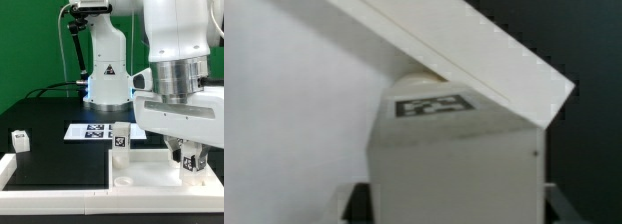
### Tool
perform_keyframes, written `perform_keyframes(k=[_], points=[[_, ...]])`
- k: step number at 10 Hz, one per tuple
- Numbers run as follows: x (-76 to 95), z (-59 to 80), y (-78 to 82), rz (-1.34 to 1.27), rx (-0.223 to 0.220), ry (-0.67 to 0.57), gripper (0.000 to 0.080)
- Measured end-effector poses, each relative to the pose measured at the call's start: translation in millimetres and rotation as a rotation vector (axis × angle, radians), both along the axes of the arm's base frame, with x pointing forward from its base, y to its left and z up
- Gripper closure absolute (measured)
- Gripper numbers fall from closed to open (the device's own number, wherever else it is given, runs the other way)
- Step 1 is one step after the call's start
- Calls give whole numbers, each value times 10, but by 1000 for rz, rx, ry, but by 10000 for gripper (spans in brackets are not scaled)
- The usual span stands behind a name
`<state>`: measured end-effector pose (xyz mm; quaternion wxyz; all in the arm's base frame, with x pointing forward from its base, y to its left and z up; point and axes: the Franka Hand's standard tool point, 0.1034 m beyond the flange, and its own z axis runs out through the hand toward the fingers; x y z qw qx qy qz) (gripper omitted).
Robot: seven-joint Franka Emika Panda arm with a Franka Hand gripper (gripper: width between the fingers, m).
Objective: Assemble square table
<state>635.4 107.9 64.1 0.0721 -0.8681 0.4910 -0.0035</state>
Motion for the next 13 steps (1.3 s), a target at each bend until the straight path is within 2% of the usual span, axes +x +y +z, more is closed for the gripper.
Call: perform_keyframes(k=[3,6,9,11,12,13], points=[[-11,-9,-20,-185,13,25,504],[-66,-17,-52,-685,103,90,505],[-89,-22,-41,-1012,136,139,505],[-91,-23,-34,-972,131,132,505],[-104,-13,-3,-797,87,108,351],[-118,-3,47,-617,43,98,351]])
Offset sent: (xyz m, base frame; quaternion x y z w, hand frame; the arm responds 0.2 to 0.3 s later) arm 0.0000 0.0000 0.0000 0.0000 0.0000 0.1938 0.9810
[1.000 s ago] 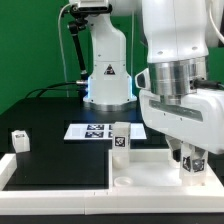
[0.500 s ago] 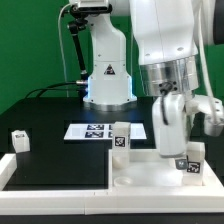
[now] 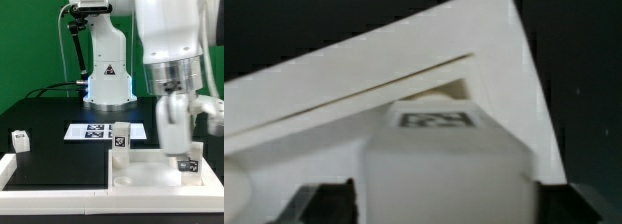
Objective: Assemble square table
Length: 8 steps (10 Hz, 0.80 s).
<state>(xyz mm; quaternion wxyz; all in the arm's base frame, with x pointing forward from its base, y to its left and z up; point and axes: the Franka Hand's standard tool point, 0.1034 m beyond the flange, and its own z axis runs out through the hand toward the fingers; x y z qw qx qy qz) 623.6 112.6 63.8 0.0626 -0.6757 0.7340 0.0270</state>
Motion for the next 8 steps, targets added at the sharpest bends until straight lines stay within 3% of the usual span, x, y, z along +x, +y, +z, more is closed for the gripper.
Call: perform_keyframes(k=[1,2,5,6,8], points=[[-9,-5,26,105,-15,-8,200],[-6,-13,-5,162,-20,-15,165],[-8,-19,-10,381,-36,-39,152],[0,-17,18,556,-70,-52,151],[-33,-48,84,817,-95,-86,151]])
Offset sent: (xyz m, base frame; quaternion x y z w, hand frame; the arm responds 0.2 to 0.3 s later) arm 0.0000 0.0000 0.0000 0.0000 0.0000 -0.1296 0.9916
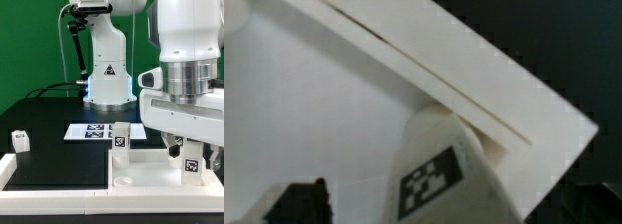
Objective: Assemble square table
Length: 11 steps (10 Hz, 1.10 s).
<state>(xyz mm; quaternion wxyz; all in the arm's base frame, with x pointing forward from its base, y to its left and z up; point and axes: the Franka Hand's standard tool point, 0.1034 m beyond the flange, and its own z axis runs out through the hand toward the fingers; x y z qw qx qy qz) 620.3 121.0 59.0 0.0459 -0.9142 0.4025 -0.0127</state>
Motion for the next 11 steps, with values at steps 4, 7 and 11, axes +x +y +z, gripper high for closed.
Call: perform_keyframes(k=[4,7,11], points=[[-28,-4,-2,-37,2,-3,423],[-32,-6,8,-203,13,11,518],[54,-2,-13,-555,40,93,518]])
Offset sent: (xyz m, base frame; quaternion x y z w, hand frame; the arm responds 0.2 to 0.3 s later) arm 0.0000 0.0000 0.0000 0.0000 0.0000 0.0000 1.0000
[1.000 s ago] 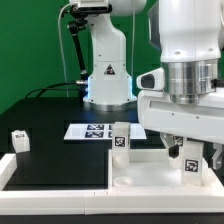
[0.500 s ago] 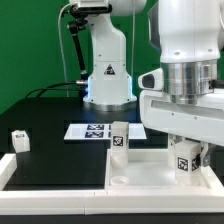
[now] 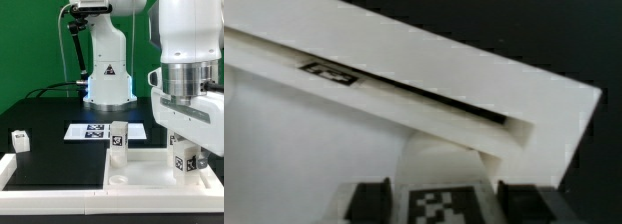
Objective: Assemble square table
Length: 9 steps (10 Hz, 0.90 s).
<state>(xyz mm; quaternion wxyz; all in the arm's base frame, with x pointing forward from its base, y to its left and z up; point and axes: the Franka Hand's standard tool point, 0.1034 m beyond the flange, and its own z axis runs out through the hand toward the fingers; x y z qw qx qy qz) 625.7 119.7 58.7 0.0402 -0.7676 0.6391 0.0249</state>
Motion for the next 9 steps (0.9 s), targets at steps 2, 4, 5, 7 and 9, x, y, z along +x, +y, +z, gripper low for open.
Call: perform_keyframes(k=[2,4,5,7,9], points=[[27,-1,5,-252,41,11,517],[61,-5,55,-542,55,36,517],[74,-9,78,-632,50,36,515],[68,-12,59,-638,38,37,515],[56,-15,51,-631,28,31,515]])
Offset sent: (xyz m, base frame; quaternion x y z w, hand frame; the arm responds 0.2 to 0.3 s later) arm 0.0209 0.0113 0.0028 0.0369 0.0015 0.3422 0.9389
